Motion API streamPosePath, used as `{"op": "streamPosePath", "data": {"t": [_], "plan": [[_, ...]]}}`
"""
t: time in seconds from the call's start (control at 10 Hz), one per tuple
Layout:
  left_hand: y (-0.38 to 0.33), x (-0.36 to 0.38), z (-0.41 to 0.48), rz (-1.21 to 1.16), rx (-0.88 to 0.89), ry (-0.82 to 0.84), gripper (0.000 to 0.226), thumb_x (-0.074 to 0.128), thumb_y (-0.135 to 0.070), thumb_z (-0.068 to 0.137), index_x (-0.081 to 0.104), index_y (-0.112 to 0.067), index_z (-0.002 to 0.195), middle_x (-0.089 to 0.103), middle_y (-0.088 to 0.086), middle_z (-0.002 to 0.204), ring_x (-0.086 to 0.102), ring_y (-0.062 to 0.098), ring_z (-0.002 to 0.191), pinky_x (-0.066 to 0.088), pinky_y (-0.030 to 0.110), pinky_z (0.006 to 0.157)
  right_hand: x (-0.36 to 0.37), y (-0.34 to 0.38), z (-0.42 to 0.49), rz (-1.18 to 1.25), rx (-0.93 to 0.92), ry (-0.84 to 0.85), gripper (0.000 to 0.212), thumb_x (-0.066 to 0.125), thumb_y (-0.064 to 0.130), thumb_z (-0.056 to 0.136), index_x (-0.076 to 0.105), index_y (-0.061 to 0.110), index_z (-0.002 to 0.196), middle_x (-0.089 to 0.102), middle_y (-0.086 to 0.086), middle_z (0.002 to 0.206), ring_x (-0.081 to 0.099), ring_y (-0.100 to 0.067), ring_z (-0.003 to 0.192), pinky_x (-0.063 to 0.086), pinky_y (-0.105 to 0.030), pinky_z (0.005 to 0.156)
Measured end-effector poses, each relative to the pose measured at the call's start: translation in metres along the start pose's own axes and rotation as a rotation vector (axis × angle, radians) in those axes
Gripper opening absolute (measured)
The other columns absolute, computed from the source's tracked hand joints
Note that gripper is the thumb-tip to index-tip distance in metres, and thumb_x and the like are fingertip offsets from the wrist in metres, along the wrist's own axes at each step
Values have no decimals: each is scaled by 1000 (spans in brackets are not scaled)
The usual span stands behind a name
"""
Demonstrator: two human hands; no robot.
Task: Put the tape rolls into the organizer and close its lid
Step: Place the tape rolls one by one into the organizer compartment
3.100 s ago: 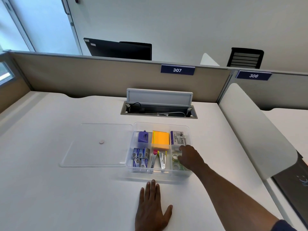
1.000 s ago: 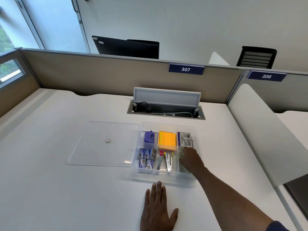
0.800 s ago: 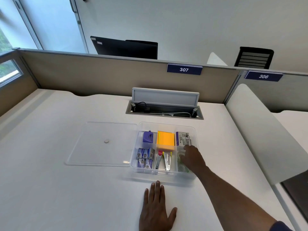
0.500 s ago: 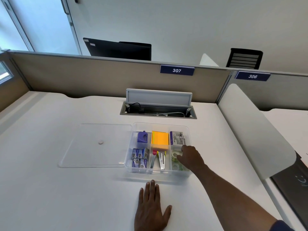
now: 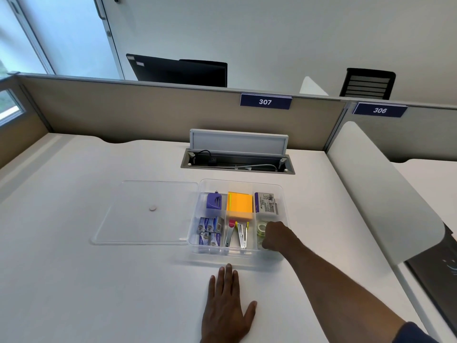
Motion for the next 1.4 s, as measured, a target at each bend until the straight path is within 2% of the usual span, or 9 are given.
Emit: {"op": "streamPosePath", "data": {"t": [0.2,0.5,0.6,0.7,0.8,0.9,1.0,1.1,1.4], "plan": [[0,1,0,6,4,-13,82,36,-66,84,52,-4,134,40,15,148,29,28,137,10,43,110,2,2,4,-21,-7,48,35,57,11,78,59,2,112,63,-16,120,62,-30,109,53,-33,88],[1,3,1,1,-7,-9,83,31,-67,85,53,-3,133,39,15,148,21,28,141,8,42,112,1,5,-2,-44,21,0,38,60,16,76,60,6,112,64,-14,117,62,-33,107,52,-34,87],[1,4,1,-6,-9,-4,83,34,-68,84,52,-4,134,40,15,148,18,27,141,8,42,112,2,10,-1,5,29,-6,37,64,19,75,61,6,111,67,-11,113,63,-30,104,51,-31,83],[1,4,1,-5,-15,8,83,38,-68,82,53,-4,133,41,15,147,28,29,137,7,42,111,0,16,-1,91,49,-46,38,64,18,78,58,3,112,66,-14,112,63,-30,103,51,-29,81],[1,2,1,-4,-15,13,84,30,-68,84,54,-5,133,42,15,147,27,29,138,7,42,111,-3,21,-2,165,61,-62,39,63,15,79,55,0,114,64,-18,112,63,-32,103,52,-30,84],[1,4,2,-13,-10,-3,84,31,-69,84,50,-5,135,40,14,148,14,24,142,7,42,112,-4,21,-2,203,58,-32,38,65,14,77,56,-1,111,66,-18,111,64,-31,100,52,-28,80],[1,5,1,-24,-4,-1,84,45,-67,79,52,-4,134,40,15,148,18,27,141,7,42,112,-5,18,-3,236,88,0,40,68,13,76,57,-3,111,66,-17,111,64,-30,101,48,-25,72],[0,4,0,-22,-2,-2,85,49,-67,75,54,-4,133,41,15,147,28,28,137,8,43,111,-5,14,-3,258,120,11,45,71,15,75,57,-2,114,66,-16,113,64,-29,102,48,-25,72],[0,3,1,-29,-1,5,86,49,-67,75,53,-4,133,41,15,148,29,28,137,7,42,111,-4,11,-1,240,146,-36,32,58,11,82,58,-4,110,66,-21,113,64,-34,103,52,-32,81]]}}
Point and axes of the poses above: each hand's wrist, its own z-axis towards the middle knuckle, its own x-axis out of the palm, y = z × x, the point moved 2 cm from there along z, towards the middle knuckle
